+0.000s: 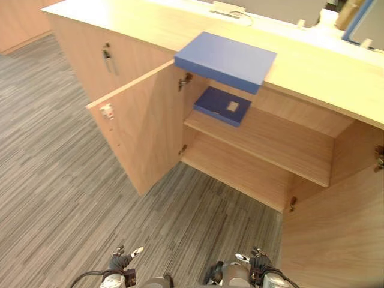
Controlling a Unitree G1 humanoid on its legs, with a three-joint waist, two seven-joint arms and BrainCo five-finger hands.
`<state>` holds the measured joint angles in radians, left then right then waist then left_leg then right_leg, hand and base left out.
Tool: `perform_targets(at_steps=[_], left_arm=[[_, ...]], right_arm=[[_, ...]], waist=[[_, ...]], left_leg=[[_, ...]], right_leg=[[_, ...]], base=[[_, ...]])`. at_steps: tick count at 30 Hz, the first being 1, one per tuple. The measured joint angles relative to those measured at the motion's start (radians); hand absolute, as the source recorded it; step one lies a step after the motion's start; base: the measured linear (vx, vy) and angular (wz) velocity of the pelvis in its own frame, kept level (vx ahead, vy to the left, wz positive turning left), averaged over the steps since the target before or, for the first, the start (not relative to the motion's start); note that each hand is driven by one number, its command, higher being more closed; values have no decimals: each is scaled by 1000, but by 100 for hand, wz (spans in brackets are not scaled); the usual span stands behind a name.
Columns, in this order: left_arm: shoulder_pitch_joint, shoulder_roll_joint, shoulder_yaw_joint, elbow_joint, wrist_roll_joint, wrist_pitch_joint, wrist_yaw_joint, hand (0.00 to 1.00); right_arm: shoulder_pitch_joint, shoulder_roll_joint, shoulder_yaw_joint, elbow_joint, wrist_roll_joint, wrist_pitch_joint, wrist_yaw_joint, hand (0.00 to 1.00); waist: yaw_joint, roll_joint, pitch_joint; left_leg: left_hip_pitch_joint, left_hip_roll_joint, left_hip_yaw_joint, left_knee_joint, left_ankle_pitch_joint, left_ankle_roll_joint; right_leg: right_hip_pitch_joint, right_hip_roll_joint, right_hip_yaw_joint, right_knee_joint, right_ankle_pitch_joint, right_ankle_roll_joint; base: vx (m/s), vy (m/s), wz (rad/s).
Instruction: Walk over to the cabinet, pick up the folder, carry it to the office cabinet, place the folder inside the office cabinet, then close the office cabinet door
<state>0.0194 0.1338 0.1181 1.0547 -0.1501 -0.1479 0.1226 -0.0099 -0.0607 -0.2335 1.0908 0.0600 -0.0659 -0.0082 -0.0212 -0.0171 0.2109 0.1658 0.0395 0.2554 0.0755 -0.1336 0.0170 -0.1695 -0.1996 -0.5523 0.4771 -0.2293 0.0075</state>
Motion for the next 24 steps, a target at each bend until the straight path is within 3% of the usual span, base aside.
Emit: perform_targets(at_steps=[1, 2, 3, 4, 7, 9, 12, 13, 15, 17, 19, 20, 21, 23, 24], left_arm=[[-7, -5, 0, 0, 1, 0, 0, 0], [-17, -13, 0, -1, 1, 0, 0, 0], [-18, -17, -2, 1, 1, 1, -1, 0], [-15, -37, -3, 5, 1, 1, -7, 0], [-11, -65, 0, 13, 13, 3, -22, 0], [2, -81, 32, -6, 22, 9, -38, 0], [45, -102, 110, -64, 17, 8, -43, 0], [48, -97, 109, -65, 16, 9, -43, 0], [56, -89, 111, -64, -2, 10, -43, 0], [53, -92, 124, -64, -22, 8, -43, 0], [52, -92, 123, -58, -52, 2, -50, 0], [52, -92, 119, -51, -58, 1, -53, 0], [60, -99, 100, -29, -91, 2, -61, 0], [51, -77, 85, -5, -135, 2, -74, 0], [47, -60, 71, 4, -170, 5, -89, 0]], right_arm=[[-1, 0, -1, 0, 0, -1, 0, 0], [-2, -1, -1, -2, 0, -1, 0, 0], [0, -3, -3, -1, 0, -1, 0, 0], [0, -11, -6, 0, -1, -1, 0, 0], [5, -9, -28, 2, 0, 0, 0, 0], [36, 1, -50, -2, 3, 2, -1, 0], [85, -15, -39, -26, 2, 6, -4, 0], [86, -15, -39, -23, 3, 8, -5, 0], [84, -15, -39, -11, 3, 15, -6, 0], [78, -18, -39, 3, 2, 19, -10, 0], [72, -15, -39, 6, 1, 24, -13, 0], [75, -17, -38, 9, 1, 24, -13, 0], [75, -36, -27, 11, 0, 24, -14, 0], [81, -26, 0, 14, -3, 25, -13, 0], [93, -7, -7, 15, -3, 25, -12, 0]], waist=[[-5, -2, 0], [-14, -15, -2], [-22, -13, -4], [-25, 6, -9], [-34, 16, -10], [-41, 7, -14], [-26, 39, -30], [-20, 40, -31], [-9, 32, -34], [10, 27, -31], [13, 18, -29], [13, 21, -34], [13, 48, -51], [3, 11, -65], [3, -17, -80]], left_leg=[[7, 0, 6, -5, -6, -6], [21, -3, 12, -9, -19, -21], [38, 0, 12, -19, -28, -37], [55, 22, 24, -35, -33, -48], [55, 77, 43, 18, -65, -94], [-42, 158, 42, 327, -118, -122], [-273, 343, 22, 977, -108, -93], [-294, 350, 21, 1018, -109, -93], [-361, 338, 25, 999, -119, -89], [-382, 301, 4, 872, -134, -84], [-387, 193, -98, 599, -138, -99], [-376, 164, -135, 500, -116, -109], [-355, 124, -220, 296, 52, -100], [-308, 76, -202, 234, 90, -90], [-245, 36, -173, 116, 138, -76]], right_leg=[[-10, 7, 0, -34, 12, -5], [-21, 12, 0, -93, 81, -23], [-11, 24, -2, -104, 133, -68], [-2, 53, 0, -109, 114, -68], [27, 118, 1, -136, 66, -57], [110, 172, -1, -224, 66, -62], [252, 281, 65, -314, 65, -97], [270, 287, 85, -324, 64, -98], [318, 286, 166, -351, 68, -96], [346, 265, 234, -355, 69, -95], [369, 217, 303, -354, 69, -80], [369, 208, 316, -355, 69, -62], [371, 209, 330, -366, 65, -28], [384, 157, 349, -381, 70, 9], [383, 114, 347, -378, 81, 26]], base=[[232, -93, -24], [195, -87, -14], [252, -115, -25], [210, -101, -25], [275, -189, -20], [357, -313, 0], [360, -148, -59], [361, -10, -101], [355, 41, -108], [381, 114, -114], [254, 192, -105], [239, 232, -97], [255, 252, -75], [283, 256, -40], [228, 193, -6]])
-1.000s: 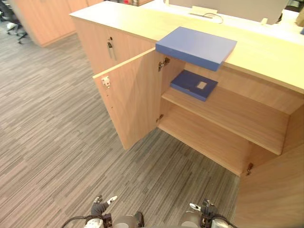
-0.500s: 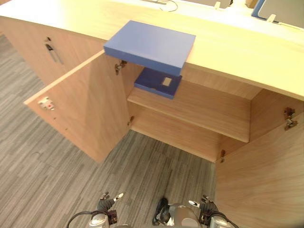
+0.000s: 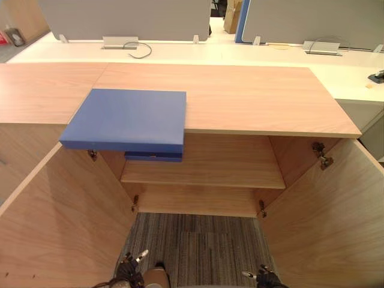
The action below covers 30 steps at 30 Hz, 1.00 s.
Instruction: Walk over to the cabinet, pick up the folder, carry it to the office cabinet, place the folder inside the office cabinet, then close the office cabinet door
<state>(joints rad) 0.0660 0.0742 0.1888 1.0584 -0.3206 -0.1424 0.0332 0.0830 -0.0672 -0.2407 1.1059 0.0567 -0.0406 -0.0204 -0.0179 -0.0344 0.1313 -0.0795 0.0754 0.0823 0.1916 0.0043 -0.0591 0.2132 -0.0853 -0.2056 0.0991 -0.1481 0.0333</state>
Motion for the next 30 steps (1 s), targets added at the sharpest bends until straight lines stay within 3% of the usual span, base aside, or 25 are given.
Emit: perform_targets(at_steps=[3, 8, 15, 16, 21, 26, 30], left_arm=[[9, 15, -47, 12, -42, 8, -24, 0], [-2, 25, -85, -31, -137, 10, -52, 0], [60, 25, -118, -367, -443, -5, -70, 0], [69, 16, -123, -423, -480, -9, -67, 0], [167, -65, -122, -631, -586, -27, -10, 0], [224, -108, -82, -815, -575, -55, 74, 0], [231, -106, -60, -993, -410, -81, 173, 0]], right_arm=[[1, 2, -2, 1, 0, 0, 8, 0], [1, 1, -6, 12, -24, -1, 19, 0], [11, -6, 9, 20, -39, 2, 20, 0], [14, -6, 20, 20, -39, 5, 19, 0], [38, -19, 46, 16, -41, 21, 11, 0], [43, -17, 84, 13, -43, 24, -4, 0], [32, -3, 128, -19, -42, 40, -5, 0]], waist=[[1, -3, -19], [-11, -6, -30], [-10, -3, -31], [-10, -9, -32], [-15, -1, -48], [11, -17, -47], [40, -46, -59]], left_leg=[[95, -42, 36, -176, 68, 24], [117, -74, 23, -278, 120, 41], [113, -97, 14, -286, 133, 50], [111, -111, 12, -287, 135, 49], [91, -120, -43, -287, 154, 49], [80, -133, -81, -286, 166, 59], [81, -140, -96, -286, 166, 59]], right_leg=[[-5, -40, 5, 6, 20, 26], [-24, -62, -8, -2, 32, 44], [-22, -82, -15, -9, 10, 59], [-22, -97, -21, -11, -22, 70], [-20, -93, -68, -6, -43, 78], [1, -100, -122, -5, -35, 84], [17, -103, -144, -9, -34, 84]], base=[[168, 158, -19], [53, 112, 7], [-70, 16, 1], [-119, -9, 6], [-80, -3, 28], [14, 1, 30], [48, 10, 20]])
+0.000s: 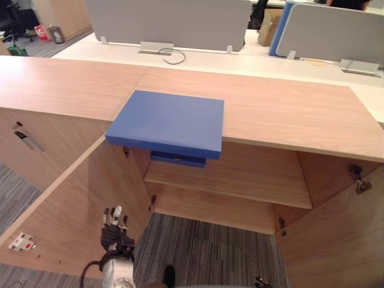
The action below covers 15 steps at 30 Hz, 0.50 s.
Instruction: Walk over to the cabinet, pick up the folder, carry it to the office cabinet, place the folder inside the office cabinet, then close the office cabinet door
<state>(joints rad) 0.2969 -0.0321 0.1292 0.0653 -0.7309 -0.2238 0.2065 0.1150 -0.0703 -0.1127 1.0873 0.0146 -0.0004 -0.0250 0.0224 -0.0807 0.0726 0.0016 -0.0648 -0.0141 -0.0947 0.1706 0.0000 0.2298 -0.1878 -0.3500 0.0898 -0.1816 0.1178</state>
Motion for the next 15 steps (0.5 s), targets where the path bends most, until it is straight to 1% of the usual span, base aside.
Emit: perform_targets(at_steps=[1, 2, 3, 4, 5, 6, 7, 8, 10, 11, 12, 13, 14, 15], left_arm=[[0, 0, 6, -34, 66, 0, 20, 0], [1, -9, 9, -73, 104, 2, 35, 0], [1, -15, 9, -137, 175, 5, 60, 0], [-1, -16, 7, -217, 273, 15, 83, 0], [-2, -16, 7, -233, 299, 17, 89, 0], [-7, -16, 8, -287, 408, 29, 116, 0], [-20, -15, 9, -334, 550, 45, 150, 0], [-27, -13, 8, -358, 615, 51, 166, 0], [-68, -5, -6, -440, 847, 72, 241, 0], [-81, 2, -16, -457, 907, 76, 264, 0], [-104, 17, -39, -489, 1015, 85, 306, 0], [-123, 33, -60, -513, 1108, 90, 339, 0], [-130, 43, -70, -520, 1147, 91, 351, 0], [-130, 50, -79, -527, 1194, 95, 362, 0]], right_arm=[[-9, 1, 15, -9, 0, 0, 0, 0], [-12, 3, 27, -15, 0, -2, 1, 0], [-12, 13, 26, -22, 4, -4, 0, 0], [-12, 25, 27, -28, 4, -3, 1, 0], [-12, 29, 28, -30, 4, -3, 1, 0], [-11, 40, 34, -32, 4, -3, 2, 0], [-10, 45, 54, -33, 4, -3, 1, 0], [-11, 46, 67, -35, 4, -4, 1, 0], [-11, 56, 76, -36, 2, -6, -1, 0], [-11, 56, 76, -36, 2, -8, -3, 0], [-11, 55, 76, -34, 1, -13, -6, 0], [-12, 54, 75, -32, 0, -20, -8, 0], [-12, 58, 75, -28, -1, -22, -9, 0], [-10, 60, 72, -14, 2, -23, -10, 0]], waist=[[2, -2, 0], [3, -1, -3], [11, 1, -7], [17, 1, -13], [17, 2, -16], [18, 3, -27], [20, 5, -33], [21, 6, -33], [21, 12, -36], [21, 12, -36], [20, 14, -38], [19, 17, -38], [18, 3, -43], [23, -6, -52]], left_leg=[[1, 0, 0, 0, 0, 0], [-2, 3, 0, 0, 1, -1], [-4, 8, -1, 0, 2, -3], [-6, 18, -2, 0, 3, -5], [-8, 20, -3, 0, 3, -6], [-15, 29, -3, 0, 1, -10], [-20, 38, -2, 0, -2, -12], [-20, 43, -1, 0, -5, -7], [-23, 57, 1, 0, -6, -7], [-25, 59, 1, 0, -6, -8], [-35, 62, 1, 0, -8, -11], [-40, 64, 3, -1, -21, -28], [-41, 60, 10, 8, -23, -30], [-50, 52, 23, 27, -22, -18]], right_leg=[[1, 0, -1, 0, 0, 0], [-2, 1, 1, 1, 5, 0], [-3, 4, 2, 2, 11, -5], [-5, 12, 3, 4, 19, -15], [-6, 13, 4, 4, 21, -17], [-16, 20, 6, 6, 25, -22], [-24, 27, 14, 7, 30, -31], [-26, 32, 19, 6, 34, -32], [-32, 47, 29, 1, 42, -40], [-34, 49, 29, -1, 42, -40], [-39, 55, 28, -10, 42, -40], [-45, 63, 26, -25, 45, -47], [-50, 52, 26, -36, 40, -60], [-58, 47, 29, -39, 41, -59]], base=[[8, 20, 4], [0, 0, 0], [-20, 31, -2], [0, 0, 0], [-38, 11, -5], [-57, 7, -9], [-60, 7, -13], [-76, 6, -17], [-95, -3, -13], [-105, -9, -4], [-122, -24, 2], [-125, -29, 5], [-125, 16, -4], [-54, 33, -13]])
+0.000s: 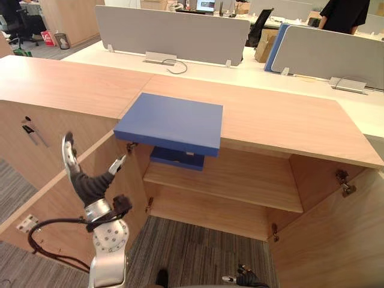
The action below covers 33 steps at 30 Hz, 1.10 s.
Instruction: Walk over to the cabinet, pick up the folder, carry it to the office cabinet, place the folder inside the office cabinet, then close the office cabinet door
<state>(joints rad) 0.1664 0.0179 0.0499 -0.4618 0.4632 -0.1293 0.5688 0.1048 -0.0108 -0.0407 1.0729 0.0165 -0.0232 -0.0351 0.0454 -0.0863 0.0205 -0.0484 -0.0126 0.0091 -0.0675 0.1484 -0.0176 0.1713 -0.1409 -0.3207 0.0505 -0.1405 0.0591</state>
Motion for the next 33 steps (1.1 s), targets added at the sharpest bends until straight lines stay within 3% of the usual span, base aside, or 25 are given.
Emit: perform_targets(at_steps=[1, 6, 11, 19, 33], left_arm=[[-2, 14, -18, -18, 86, 9, 16, 0], [-67, 107, -35, 21, 289, 50, 38, 0], [-143, 219, -76, 278, 441, 98, 11, 0], [-272, 350, -81, 419, 531, 125, -31, 0], [-402, 463, -152, 533, 597, 123, -59, 0]], right_arm=[[2, -13, -4, 6, -1, -4, 1, 0], [-11, -9, -8, 27, -3, -16, 4, 0], [-25, -8, -7, 30, -37, -19, 13, 0], [-32, -12, -11, 30, -40, -29, 25, 0], [-43, -22, -15, 28, -43, -42, 33, 0]], waist=[[-3, 28, -19], [-9, 21, -20], [-24, 21, -12], [-41, 17, 0], [-57, 15, 23]], left_leg=[[12, 9, -5, -28, 22, -3], [19, 14, 3, -27, 41, -4], [41, 19, 13, -28, 31, -10], [54, 19, 39, -28, 18, -10], [77, 17, 74, -28, -4, -14]], right_leg=[[-6, 13, 2, -1, -2, 6], [3, 15, 15, -3, 13, 17], [21, 18, 27, -10, 11, 17], [26, 16, 53, -19, 9, 15], [37, 17, 83, -29, 8, 14]], base=[[-27, 35, -7], [16, 1, -4], [7, -4, -8], [20, -1, -10], [9, 4, -7]])
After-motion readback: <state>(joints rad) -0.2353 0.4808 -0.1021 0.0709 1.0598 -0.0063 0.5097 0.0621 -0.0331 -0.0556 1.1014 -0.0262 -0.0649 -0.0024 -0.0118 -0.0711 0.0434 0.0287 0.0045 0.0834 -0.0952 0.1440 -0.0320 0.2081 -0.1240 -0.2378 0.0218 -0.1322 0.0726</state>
